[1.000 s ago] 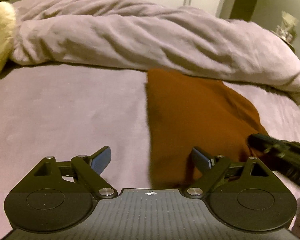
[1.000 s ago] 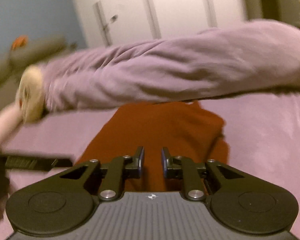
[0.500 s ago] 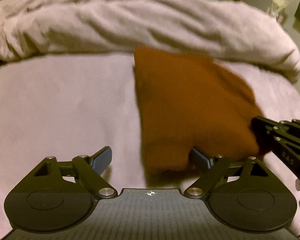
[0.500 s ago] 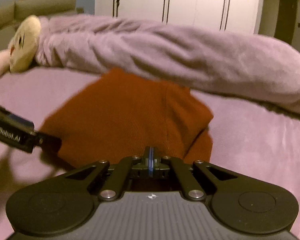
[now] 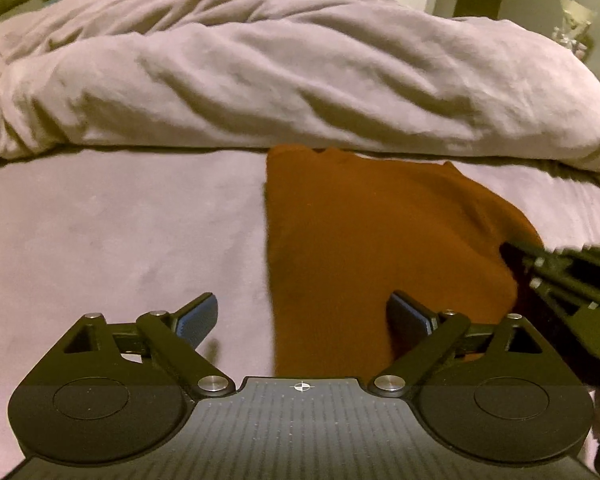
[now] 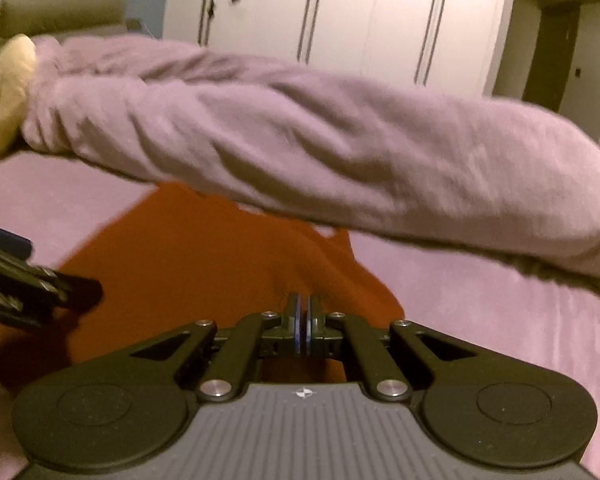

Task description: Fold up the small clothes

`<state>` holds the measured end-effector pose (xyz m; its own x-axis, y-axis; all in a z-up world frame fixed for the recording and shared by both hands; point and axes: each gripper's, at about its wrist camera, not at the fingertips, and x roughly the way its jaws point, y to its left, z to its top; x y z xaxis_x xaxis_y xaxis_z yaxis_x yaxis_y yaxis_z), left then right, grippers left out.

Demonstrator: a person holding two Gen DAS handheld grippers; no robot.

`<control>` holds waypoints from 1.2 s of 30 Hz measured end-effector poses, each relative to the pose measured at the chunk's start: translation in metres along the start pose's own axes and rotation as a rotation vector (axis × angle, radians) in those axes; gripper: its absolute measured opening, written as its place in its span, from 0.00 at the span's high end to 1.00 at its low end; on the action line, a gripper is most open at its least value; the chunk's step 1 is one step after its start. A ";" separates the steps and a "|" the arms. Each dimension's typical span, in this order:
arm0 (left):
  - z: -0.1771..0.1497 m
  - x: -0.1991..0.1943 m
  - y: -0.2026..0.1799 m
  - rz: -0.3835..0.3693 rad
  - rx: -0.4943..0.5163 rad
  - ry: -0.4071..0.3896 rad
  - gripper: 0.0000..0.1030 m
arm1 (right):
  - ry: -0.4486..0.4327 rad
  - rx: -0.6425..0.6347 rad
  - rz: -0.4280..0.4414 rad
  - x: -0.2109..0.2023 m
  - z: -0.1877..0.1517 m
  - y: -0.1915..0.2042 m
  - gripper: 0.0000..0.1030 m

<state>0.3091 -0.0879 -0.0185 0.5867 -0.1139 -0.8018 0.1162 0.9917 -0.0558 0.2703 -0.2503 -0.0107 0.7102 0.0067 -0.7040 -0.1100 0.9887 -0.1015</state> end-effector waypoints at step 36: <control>0.026 0.073 0.007 0.041 -0.050 -0.059 0.00 | -0.033 0.069 -0.012 0.075 0.004 -0.024 0.82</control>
<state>0.3731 -0.0904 -0.0619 0.6362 -0.0747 -0.7679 0.0520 0.9972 -0.0540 0.3293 -0.2728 -0.0585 0.7338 -0.0018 -0.6794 -0.0537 0.9967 -0.0607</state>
